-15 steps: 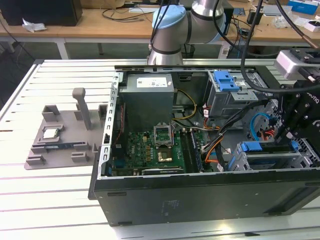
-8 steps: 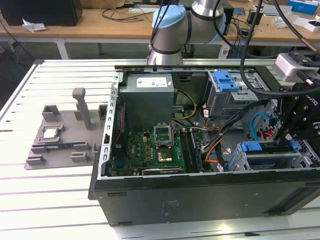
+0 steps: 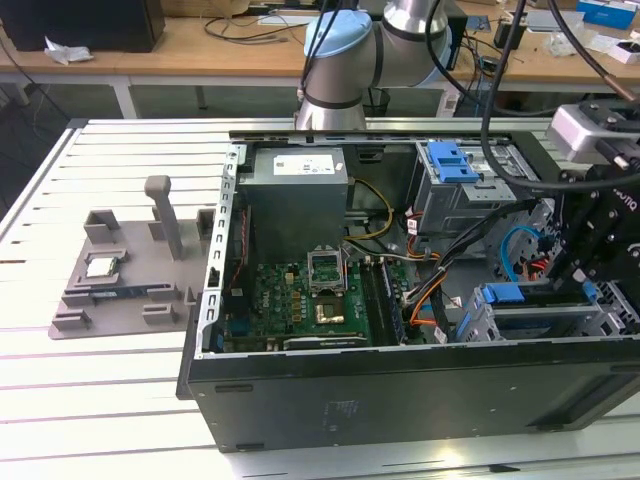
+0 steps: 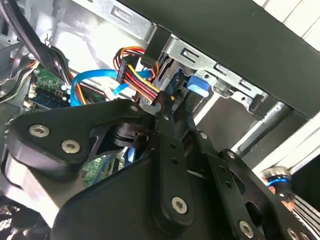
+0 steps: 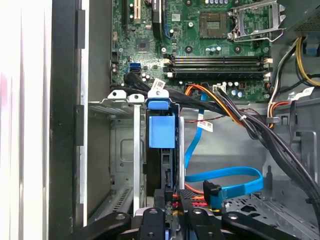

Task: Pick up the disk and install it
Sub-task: 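Insert the first disk wire, then insert the second disk wire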

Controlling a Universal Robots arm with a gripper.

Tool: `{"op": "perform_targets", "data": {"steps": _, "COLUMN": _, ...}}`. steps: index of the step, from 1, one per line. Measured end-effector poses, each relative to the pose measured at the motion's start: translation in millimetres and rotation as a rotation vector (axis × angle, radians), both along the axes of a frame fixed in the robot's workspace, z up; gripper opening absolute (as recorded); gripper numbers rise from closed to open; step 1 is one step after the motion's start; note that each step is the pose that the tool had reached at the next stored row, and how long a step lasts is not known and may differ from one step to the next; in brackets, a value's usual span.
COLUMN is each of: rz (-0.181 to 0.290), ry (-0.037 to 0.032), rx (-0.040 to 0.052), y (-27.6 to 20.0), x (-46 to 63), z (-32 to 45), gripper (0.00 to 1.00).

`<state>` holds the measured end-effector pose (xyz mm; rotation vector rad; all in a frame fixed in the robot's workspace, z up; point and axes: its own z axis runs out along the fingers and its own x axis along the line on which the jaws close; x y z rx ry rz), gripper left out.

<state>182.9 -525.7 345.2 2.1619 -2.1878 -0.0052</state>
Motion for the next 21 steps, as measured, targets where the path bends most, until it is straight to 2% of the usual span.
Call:
{"op": "perform_targets", "data": {"steps": 2, "rz": 0.000, "ry": -0.0001, "rx": 0.0001, "y": 1.0, "x": 0.0, "z": 8.2, "gripper": 0.23}}
{"op": "perform_targets", "data": {"steps": 3, "rz": 0.000, "ry": -0.0002, "rx": 0.0000, "y": 1.6, "x": 0.1, "z": 12.3, "gripper": 0.16}}
{"op": "perform_targets", "data": {"steps": 4, "rz": 0.000, "ry": -0.0002, "rx": 0.0000, "y": 2.1, "x": 0.1, "z": 16.3, "gripper": 0.16}}
{"op": "perform_targets", "data": {"steps": 5, "rz": 0.000, "ry": -0.0002, "rx": 0.0001, "y": 2.7, "x": 0.0, "z": 20.3, "gripper": 0.11}}
{"op": "perform_targets", "data": {"steps": 8, "rz": 0.000, "ry": -0.0003, "rx": 0.0002, "y": 3.8, "x": 0.1, "z": 35.1, "gripper": 0.11}}
{"op": "perform_targets", "data": {"steps": 16, "rz": 0.000, "ry": -0.0003, "rx": -0.0001, "y": 3.9, "x": 0.1, "z": 35.6, "gripper": 0.11}}
{"op": "perform_targets", "data": {"steps": 19, "rz": 0.000, "ry": -0.0003, "rx": -0.0001, "y": 3.9, "x": 0.0, "z": 35.7, "gripper": 0.30}}
{"op": "perform_targets", "data": {"steps": 21, "rz": 0.000, "ry": -0.0002, "rx": -0.0001, "y": 7.0, "x": -1.5, "z": 35.6, "gripper": 0.30}}
